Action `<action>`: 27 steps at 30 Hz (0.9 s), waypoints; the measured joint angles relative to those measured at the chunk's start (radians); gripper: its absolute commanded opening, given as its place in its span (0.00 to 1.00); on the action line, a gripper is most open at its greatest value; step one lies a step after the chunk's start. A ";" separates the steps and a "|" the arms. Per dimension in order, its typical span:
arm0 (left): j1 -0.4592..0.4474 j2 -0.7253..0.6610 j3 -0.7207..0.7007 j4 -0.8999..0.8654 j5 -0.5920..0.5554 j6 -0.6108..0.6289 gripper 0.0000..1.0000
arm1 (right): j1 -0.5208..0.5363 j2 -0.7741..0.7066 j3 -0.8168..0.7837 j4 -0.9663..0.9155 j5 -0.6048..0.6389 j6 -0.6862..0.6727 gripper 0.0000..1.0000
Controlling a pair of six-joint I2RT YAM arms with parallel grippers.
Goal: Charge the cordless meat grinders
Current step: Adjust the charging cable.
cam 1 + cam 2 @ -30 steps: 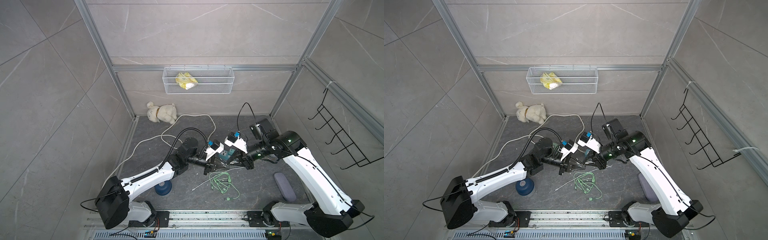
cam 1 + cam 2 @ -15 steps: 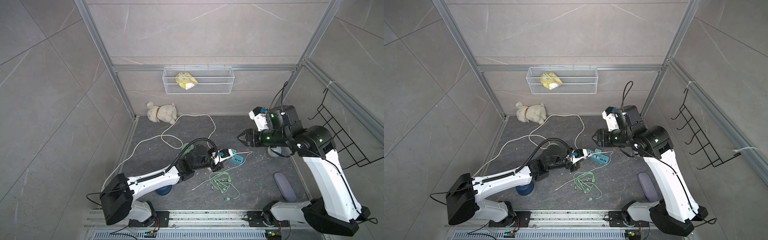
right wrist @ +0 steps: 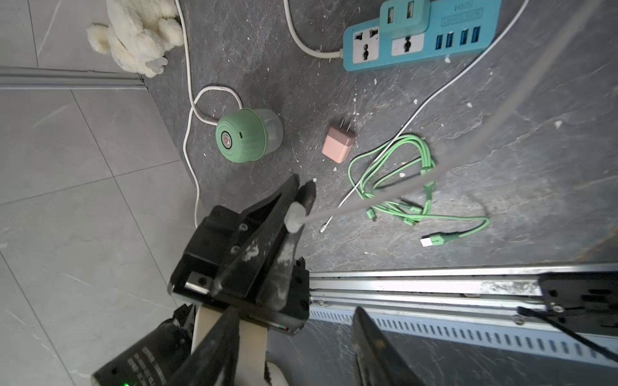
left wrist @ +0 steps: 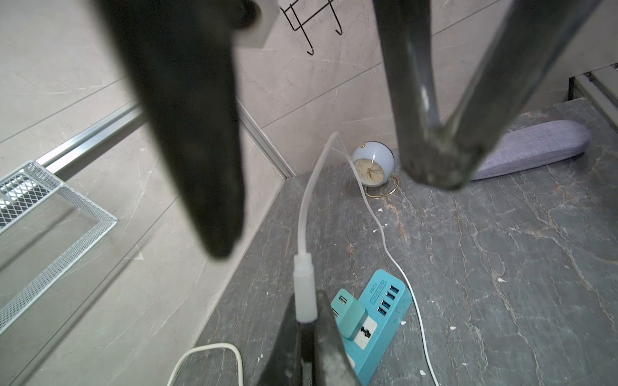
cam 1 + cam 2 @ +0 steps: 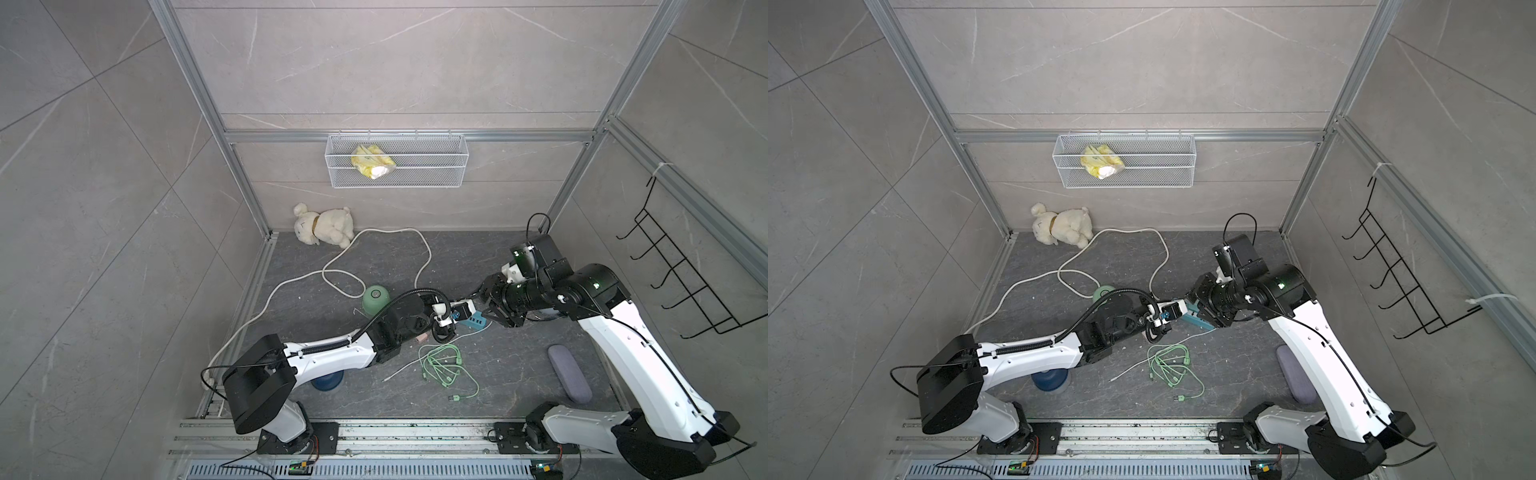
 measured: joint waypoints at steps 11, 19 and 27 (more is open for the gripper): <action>-0.008 -0.029 -0.042 0.027 0.000 0.002 0.00 | -0.075 -0.002 -0.098 0.134 -0.124 0.133 0.40; -0.008 -0.050 -0.043 0.028 0.003 0.007 0.00 | -0.111 -0.002 -0.120 0.147 -0.177 0.155 0.33; -0.014 -0.051 -0.043 0.027 0.004 0.007 0.00 | -0.163 -0.023 -0.167 0.164 -0.215 0.156 0.28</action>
